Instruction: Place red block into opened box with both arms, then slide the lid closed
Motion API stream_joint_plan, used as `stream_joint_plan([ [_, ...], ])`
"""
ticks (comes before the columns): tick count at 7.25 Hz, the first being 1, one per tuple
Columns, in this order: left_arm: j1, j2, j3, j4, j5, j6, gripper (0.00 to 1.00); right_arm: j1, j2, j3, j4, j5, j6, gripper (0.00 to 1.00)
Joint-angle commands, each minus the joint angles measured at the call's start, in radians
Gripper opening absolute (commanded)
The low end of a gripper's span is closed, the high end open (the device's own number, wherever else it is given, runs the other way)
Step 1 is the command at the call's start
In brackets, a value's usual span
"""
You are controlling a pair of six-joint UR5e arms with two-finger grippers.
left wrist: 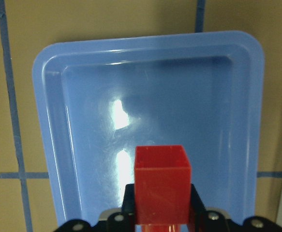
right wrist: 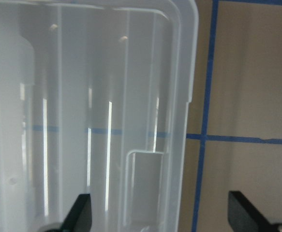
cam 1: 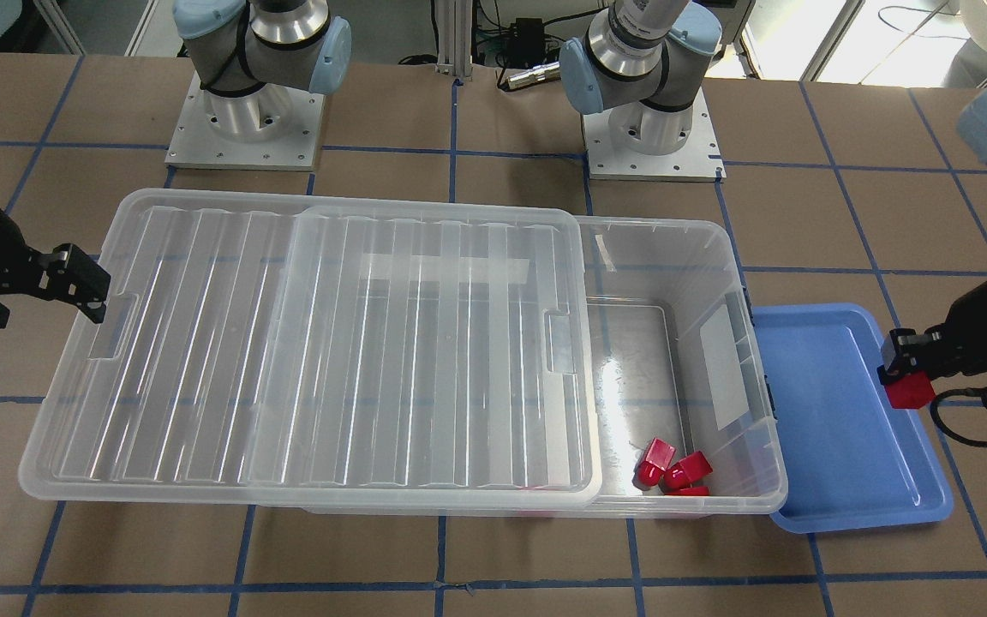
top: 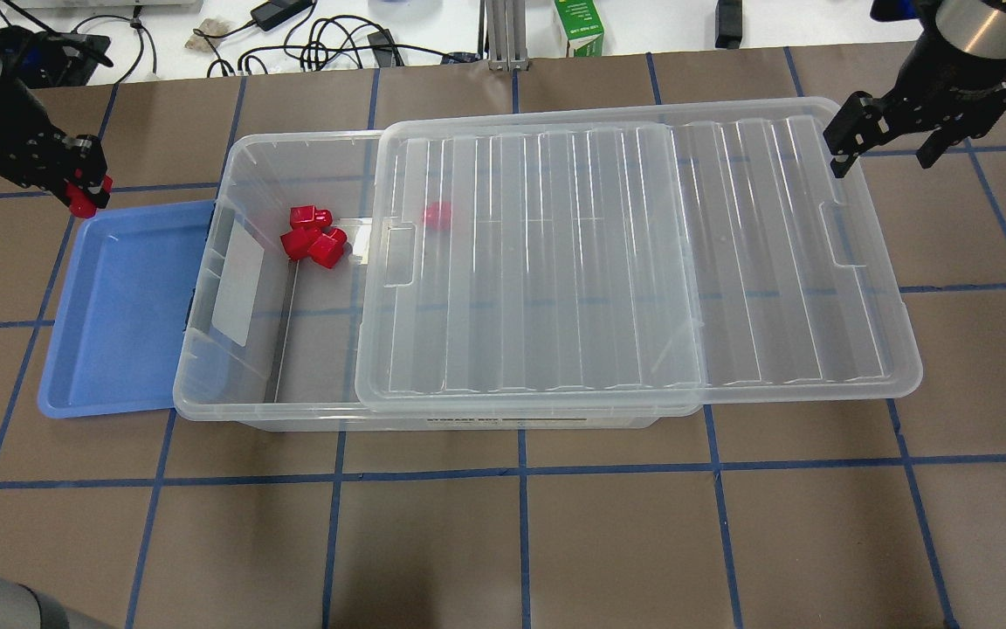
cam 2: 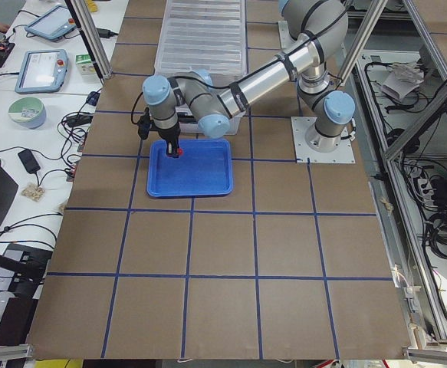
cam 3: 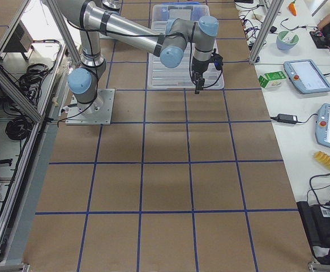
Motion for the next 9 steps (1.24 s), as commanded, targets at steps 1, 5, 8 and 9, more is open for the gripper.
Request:
stream_joint_plan([
  [1, -0.183, 0.102, -0.007, -0.089, -0.022, -0.091, 0.01, 0.098, -0.083, -0.075, 0.15, 0.075, 0.222, 1.0],
  [5, -0.321, 0.129, -0.288, 0.049, -0.031, -0.343, 0.0, 0.275, -0.14, 0.003, 0.142, -0.026, 0.444, 1.0],
  [8, -0.311, 0.087, -0.464, 0.323, -0.031, -0.346, 0.0, 0.276, -0.141, -0.003, 0.124, -0.034, 0.439, 1.0],
  [9, -0.308, 0.073, -0.515, 0.4, -0.033, -0.349, 0.0, 0.275, -0.139, -0.002, 0.124, -0.032, 0.439, 1.0],
])
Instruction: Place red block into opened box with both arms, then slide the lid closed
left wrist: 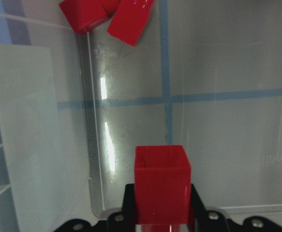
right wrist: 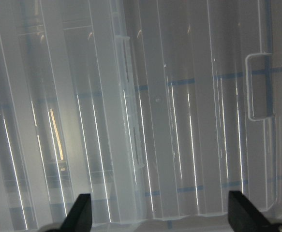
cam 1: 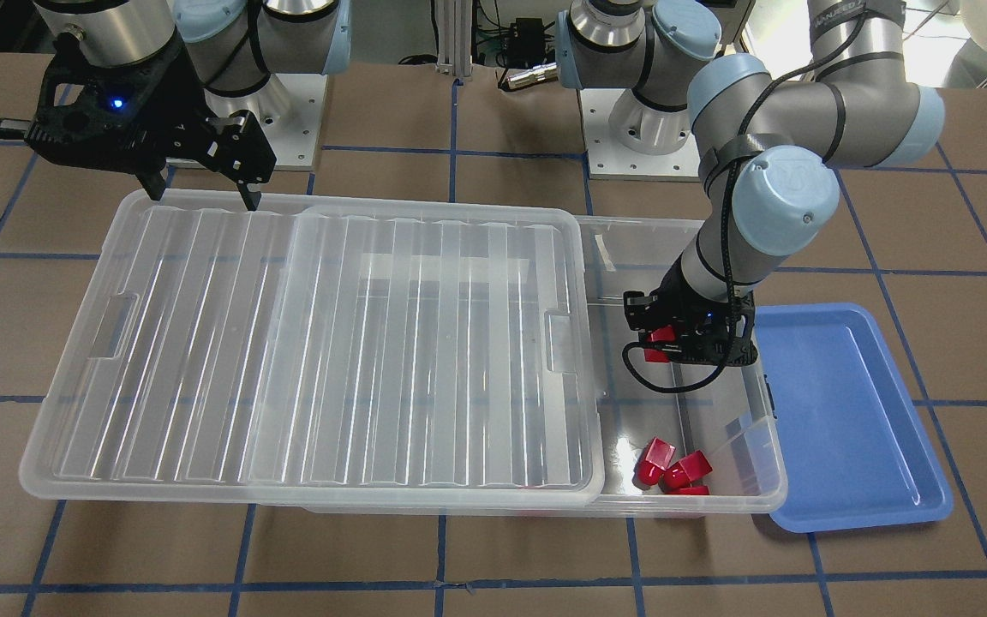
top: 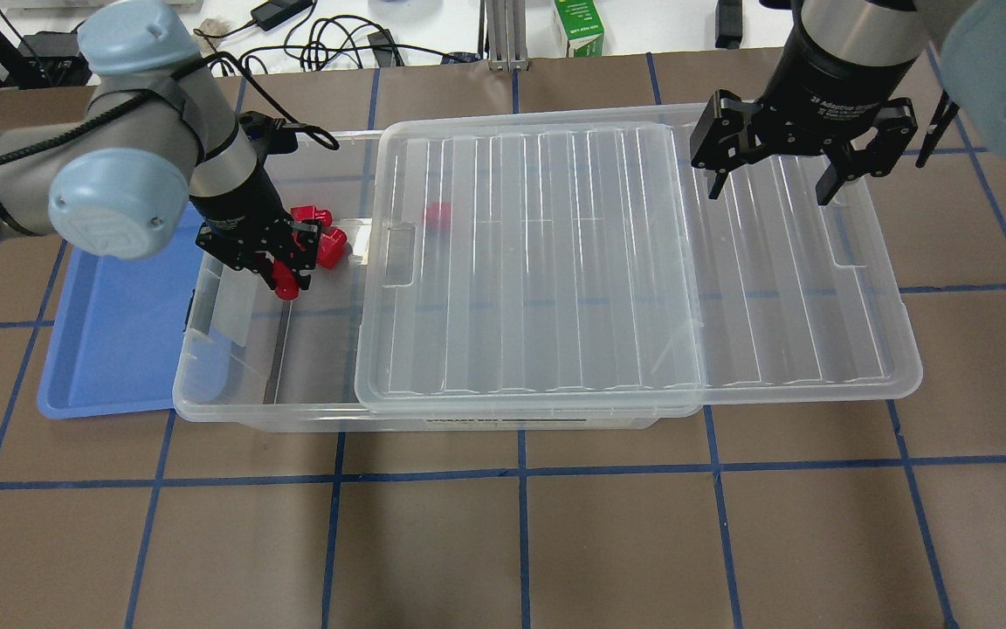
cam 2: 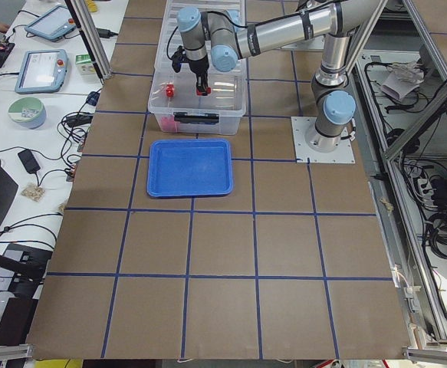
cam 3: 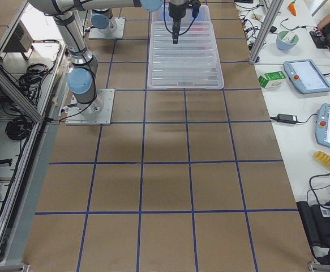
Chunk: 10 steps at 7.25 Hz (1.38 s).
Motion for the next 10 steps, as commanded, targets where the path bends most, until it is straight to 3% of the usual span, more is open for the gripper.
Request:
stream_joint_plan([
  [1, 0.003, -0.027, -0.095, 0.115, -0.003, -0.022, 0.0, 0.001, -0.003, 0.007, -0.001, 0.0, 0.004, 1.0],
  [4, 0.005, -0.071, -0.109, 0.112, -0.003, -0.055, 0.04, -0.001, -0.002, 0.005, -0.001, -0.003, -0.002, 1.0],
  [5, 0.005, -0.083, -0.112, 0.115, -0.003, -0.068, 0.28, -0.005, 0.003, 0.001, -0.001, 0.0, -0.014, 1.0],
  [6, 0.005, -0.086, -0.112, 0.115, -0.003, -0.069, 0.62, -0.023, 0.006, 0.001, -0.006, -0.004, -0.085, 1.0],
  [7, 0.005, -0.087, -0.103, 0.115, -0.002, -0.072, 0.83, -0.071, 0.006, -0.001, -0.014, -0.004, -0.2, 1.0],
  [8, 0.006, -0.082, -0.091, 0.115, -0.005, -0.072, 0.95, -0.149, 0.006, 0.001, -0.018, -0.006, -0.281, 1.0],
  [10, 0.008, -0.029, 0.001, 0.057, 0.004, -0.069, 1.0, -0.349, 0.009, 0.01, -0.014, 0.011, -0.43, 1.0],
])
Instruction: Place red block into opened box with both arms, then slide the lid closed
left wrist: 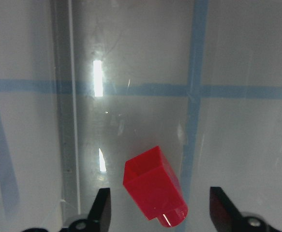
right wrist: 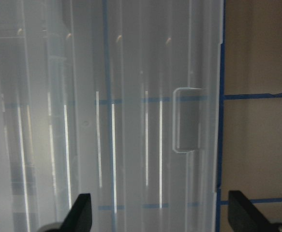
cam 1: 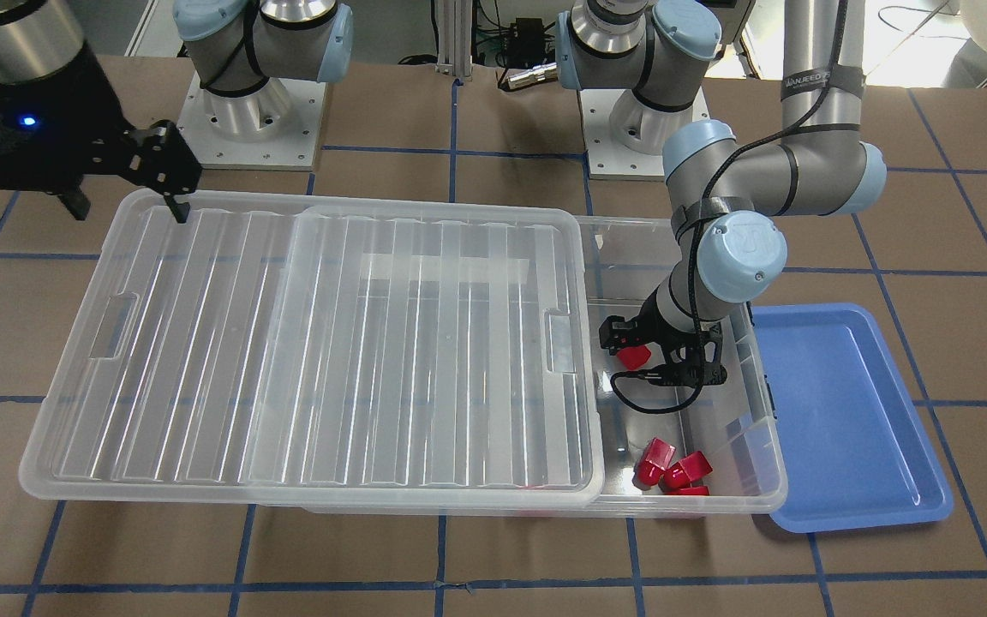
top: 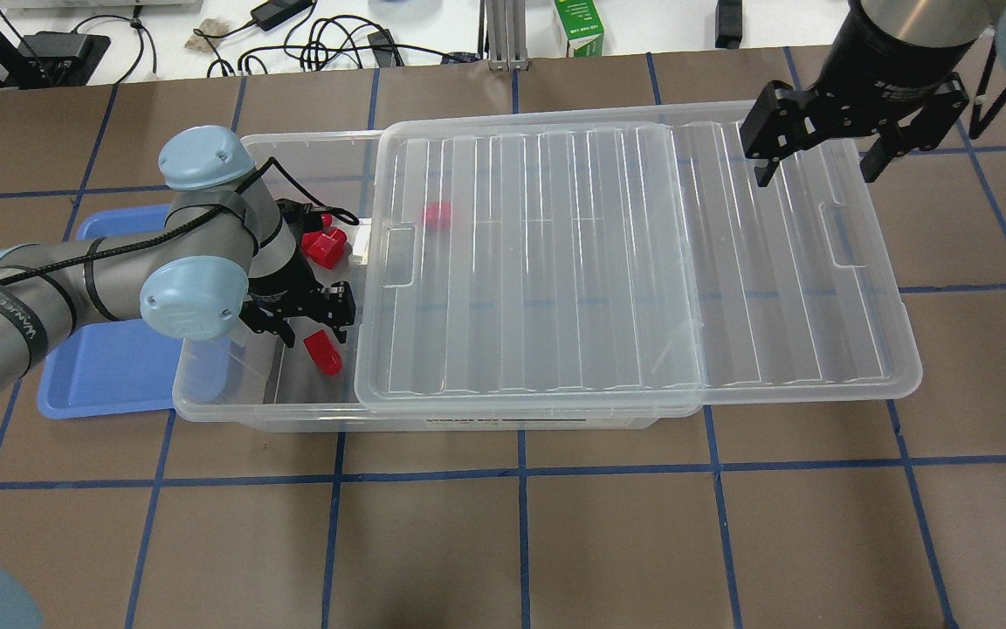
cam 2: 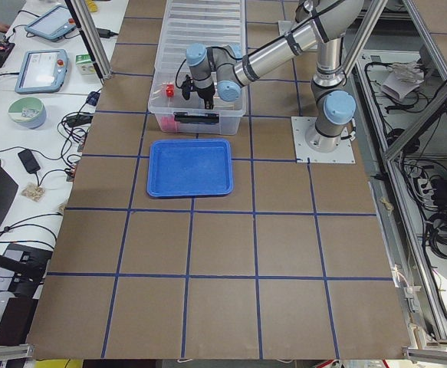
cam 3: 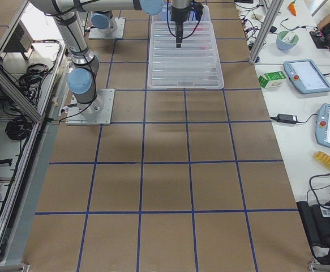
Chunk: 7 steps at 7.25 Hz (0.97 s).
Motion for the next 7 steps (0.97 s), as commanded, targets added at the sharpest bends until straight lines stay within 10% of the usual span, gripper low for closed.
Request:
stream_joint_plan([
  [1, -0.004, 0.057, 0.136, -0.122, 0.003, 0.004, 1.0, -0.181, 0.02, 0.017, -0.038, 0.014, -0.272, 1.0],
  [4, -0.018, 0.126, 0.395, -0.48, -0.002, 0.007, 1.0, -0.233, 0.051, 0.165, -0.212, -0.001, -0.325, 1.0],
  [7, -0.142, 0.228, 0.41, -0.503, -0.002, 0.005, 1.0, -0.233, 0.083, 0.322, -0.379, -0.002, -0.33, 1.0],
])
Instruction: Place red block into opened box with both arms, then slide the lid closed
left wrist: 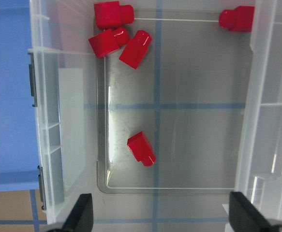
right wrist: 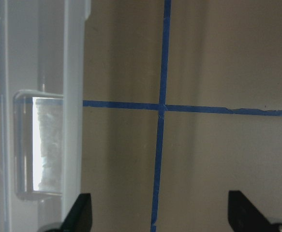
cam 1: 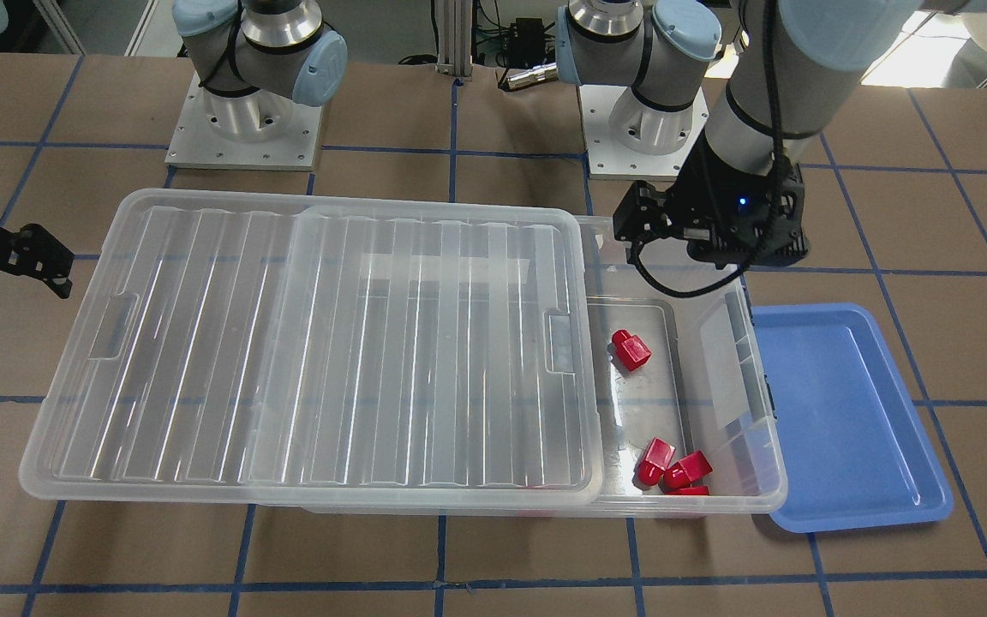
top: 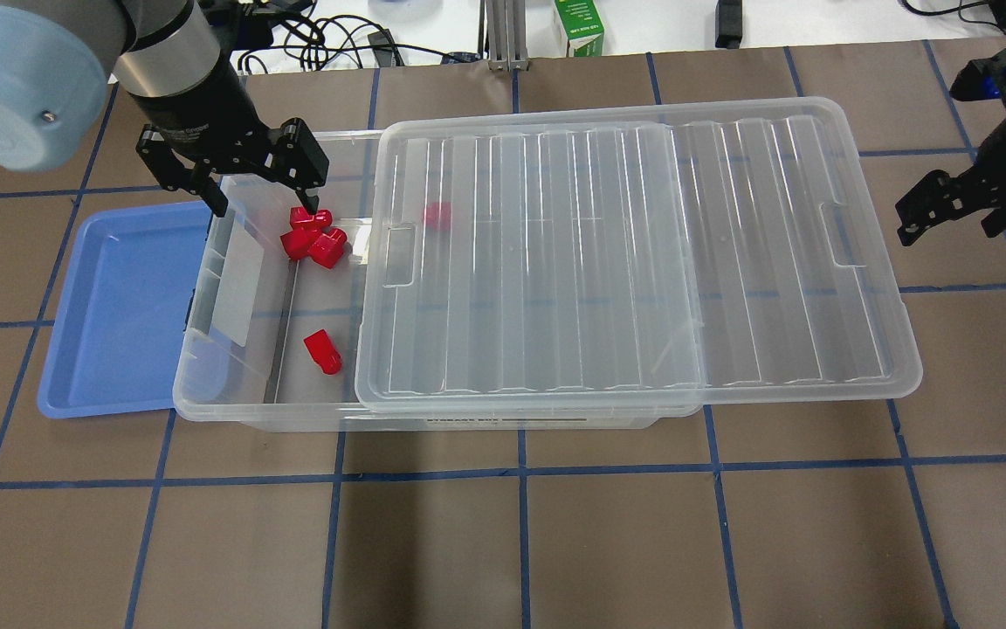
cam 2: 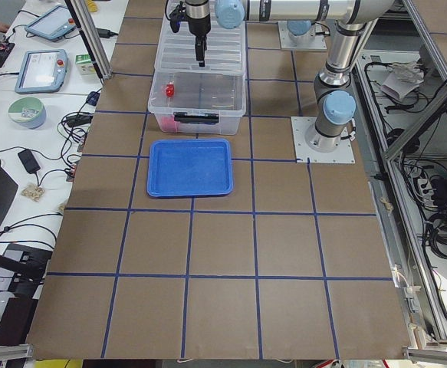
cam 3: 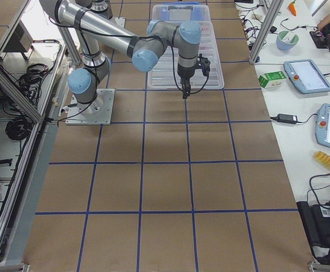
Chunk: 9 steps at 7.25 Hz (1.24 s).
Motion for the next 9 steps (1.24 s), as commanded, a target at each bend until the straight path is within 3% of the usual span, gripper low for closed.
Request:
stream_joint_plan([
  [1, -0.038, 0.038, 0.004, 0.007, 0.001, 0.002, 1.0, 0.001, 0.006, 0.043, -0.036, 0.001, -0.003, 1.0],
  [4, -0.026, 0.049, -0.001, 0.006, 0.003, -0.004, 1.0, 0.032, -0.003, 0.04, -0.034, 0.016, 0.016, 1.0],
  [9, 0.025, 0.073, 0.002, 0.0, 0.021, 0.008, 1.0, 0.209, 0.001, 0.043, -0.036, 0.054, 0.17, 1.0],
])
